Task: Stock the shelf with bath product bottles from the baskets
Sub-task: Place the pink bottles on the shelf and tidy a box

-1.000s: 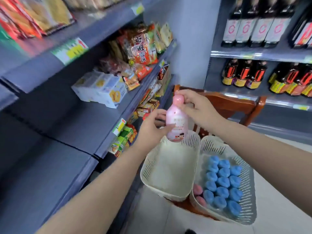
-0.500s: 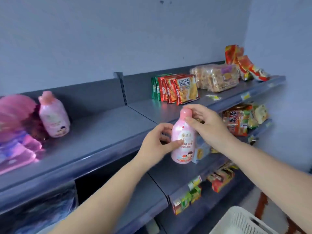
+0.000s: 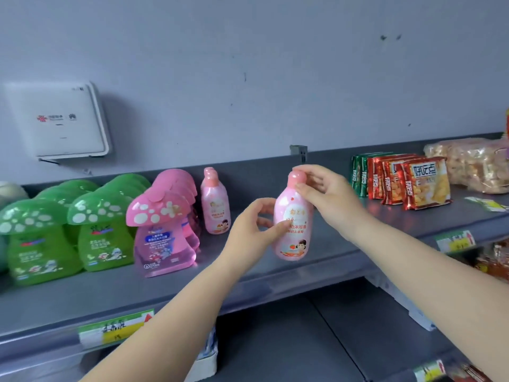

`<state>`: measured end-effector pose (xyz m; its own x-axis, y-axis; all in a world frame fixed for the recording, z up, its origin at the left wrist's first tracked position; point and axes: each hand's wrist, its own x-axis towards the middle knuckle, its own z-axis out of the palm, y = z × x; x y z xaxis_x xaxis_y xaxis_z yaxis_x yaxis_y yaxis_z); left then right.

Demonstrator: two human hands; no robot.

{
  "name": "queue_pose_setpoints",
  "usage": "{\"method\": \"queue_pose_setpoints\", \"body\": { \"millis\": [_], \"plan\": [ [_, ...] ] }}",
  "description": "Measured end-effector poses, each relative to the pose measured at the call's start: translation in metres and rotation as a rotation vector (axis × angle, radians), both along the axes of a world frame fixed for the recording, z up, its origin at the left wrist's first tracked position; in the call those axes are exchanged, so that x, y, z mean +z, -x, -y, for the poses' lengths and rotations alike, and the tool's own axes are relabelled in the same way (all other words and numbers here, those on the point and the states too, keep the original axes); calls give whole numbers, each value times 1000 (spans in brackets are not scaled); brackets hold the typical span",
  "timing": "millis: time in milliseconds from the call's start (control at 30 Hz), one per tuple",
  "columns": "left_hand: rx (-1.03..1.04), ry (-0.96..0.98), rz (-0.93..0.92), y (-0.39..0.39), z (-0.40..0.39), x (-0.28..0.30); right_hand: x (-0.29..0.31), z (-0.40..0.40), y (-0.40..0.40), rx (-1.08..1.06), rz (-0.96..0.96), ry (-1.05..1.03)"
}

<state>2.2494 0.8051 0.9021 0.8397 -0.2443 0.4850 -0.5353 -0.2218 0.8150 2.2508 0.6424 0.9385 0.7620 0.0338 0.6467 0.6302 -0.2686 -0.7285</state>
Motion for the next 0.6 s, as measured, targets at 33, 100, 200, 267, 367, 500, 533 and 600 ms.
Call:
{"method": "queue_pose_setpoints", "body": {
  "millis": [33, 100, 200, 267, 367, 500, 533, 600],
  "plan": [
    [13, 3, 0, -4, -8, 0, 1, -9, -5, 11, 4, -1],
    [37, 12, 1, -11, -22, -1, 1, -25, -16, 30, 4, -3],
    [84, 32, 15, -19, -37, -2, 2, -44, -31, 43, 1, 18],
    [119, 48, 10, -23, -44, -4, 2, -55, -41, 48, -6, 35],
    [180, 61, 19, -29, -50, -10, 1, -66, -56, 64, -24, 70],
    [273, 97, 10, -36, -53, -17, 2, -79, -75, 100, -43, 127],
    [302, 103, -5, -38, -53, -18, 2, -82, -79, 107, -46, 137],
    [368, 105, -30, -43, -54, -20, 2, -90, -85, 125, -55, 145]
  ]
}}
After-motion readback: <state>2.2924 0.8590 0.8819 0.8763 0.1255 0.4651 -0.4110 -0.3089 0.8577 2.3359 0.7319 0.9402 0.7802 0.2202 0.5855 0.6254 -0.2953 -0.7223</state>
